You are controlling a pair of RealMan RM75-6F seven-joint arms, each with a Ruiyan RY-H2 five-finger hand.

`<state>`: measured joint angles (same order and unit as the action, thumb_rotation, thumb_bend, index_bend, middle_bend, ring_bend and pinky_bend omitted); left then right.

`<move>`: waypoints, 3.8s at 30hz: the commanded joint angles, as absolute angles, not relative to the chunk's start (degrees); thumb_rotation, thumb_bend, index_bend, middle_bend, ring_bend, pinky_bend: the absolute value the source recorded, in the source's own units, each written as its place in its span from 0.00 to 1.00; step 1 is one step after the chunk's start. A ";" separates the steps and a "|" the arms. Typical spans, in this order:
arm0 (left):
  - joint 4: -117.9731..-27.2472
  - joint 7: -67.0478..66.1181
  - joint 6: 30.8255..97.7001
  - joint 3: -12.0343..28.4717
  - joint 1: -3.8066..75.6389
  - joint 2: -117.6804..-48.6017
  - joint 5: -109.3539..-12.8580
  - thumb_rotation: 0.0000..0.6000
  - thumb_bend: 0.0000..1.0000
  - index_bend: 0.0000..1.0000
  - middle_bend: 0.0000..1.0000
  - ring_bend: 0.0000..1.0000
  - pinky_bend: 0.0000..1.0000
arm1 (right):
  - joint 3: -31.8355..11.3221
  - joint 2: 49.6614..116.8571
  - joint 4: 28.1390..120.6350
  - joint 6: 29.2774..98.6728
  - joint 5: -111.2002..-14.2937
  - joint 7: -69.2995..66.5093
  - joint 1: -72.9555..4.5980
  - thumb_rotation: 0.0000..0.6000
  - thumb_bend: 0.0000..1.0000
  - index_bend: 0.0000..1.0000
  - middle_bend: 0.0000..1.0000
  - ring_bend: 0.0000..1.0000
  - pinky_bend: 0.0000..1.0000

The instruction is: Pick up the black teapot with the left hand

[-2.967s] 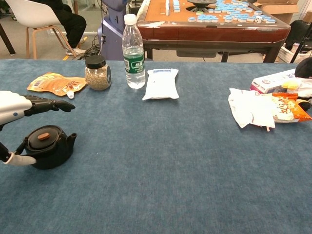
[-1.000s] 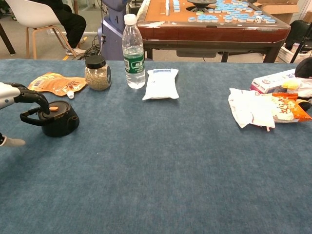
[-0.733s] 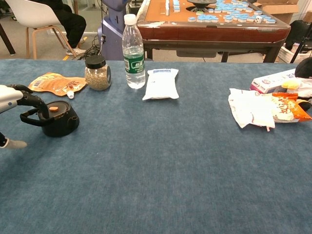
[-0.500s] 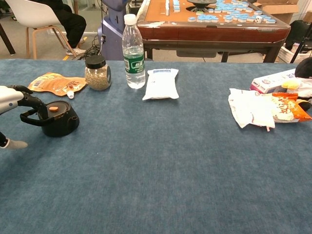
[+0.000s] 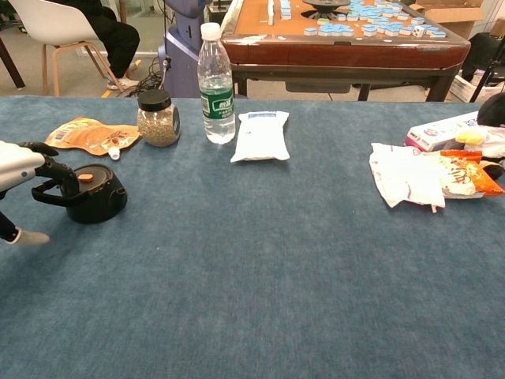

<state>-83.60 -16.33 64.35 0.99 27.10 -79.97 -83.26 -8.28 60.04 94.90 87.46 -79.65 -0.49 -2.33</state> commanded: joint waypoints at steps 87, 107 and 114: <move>-85.69 -4.84 70.59 6.76 24.07 -83.70 -77.24 0.32 0.10 1.00 1.00 0.90 0.00 | -8.38 61.27 92.25 86.39 -77.96 -3.89 -1.32 1.00 0.28 0.09 0.22 0.11 0.17; -86.68 -3.58 75.91 9.17 21.73 -82.40 -76.90 0.78 0.24 1.00 1.00 0.93 0.08 | -8.39 61.41 93.03 86.41 -78.16 -2.91 -1.49 1.00 0.28 0.09 0.22 0.11 0.17; -86.41 -3.87 75.76 8.83 22.05 -81.99 -78.22 0.87 0.25 1.00 1.00 0.93 0.20 | -8.34 61.37 93.11 86.21 -78.05 -2.70 -1.53 1.00 0.28 0.09 0.22 0.11 0.17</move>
<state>-86.42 -3.88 75.78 8.83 22.03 -82.00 -78.21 -8.34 61.37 93.11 86.22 -78.06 -2.71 -1.52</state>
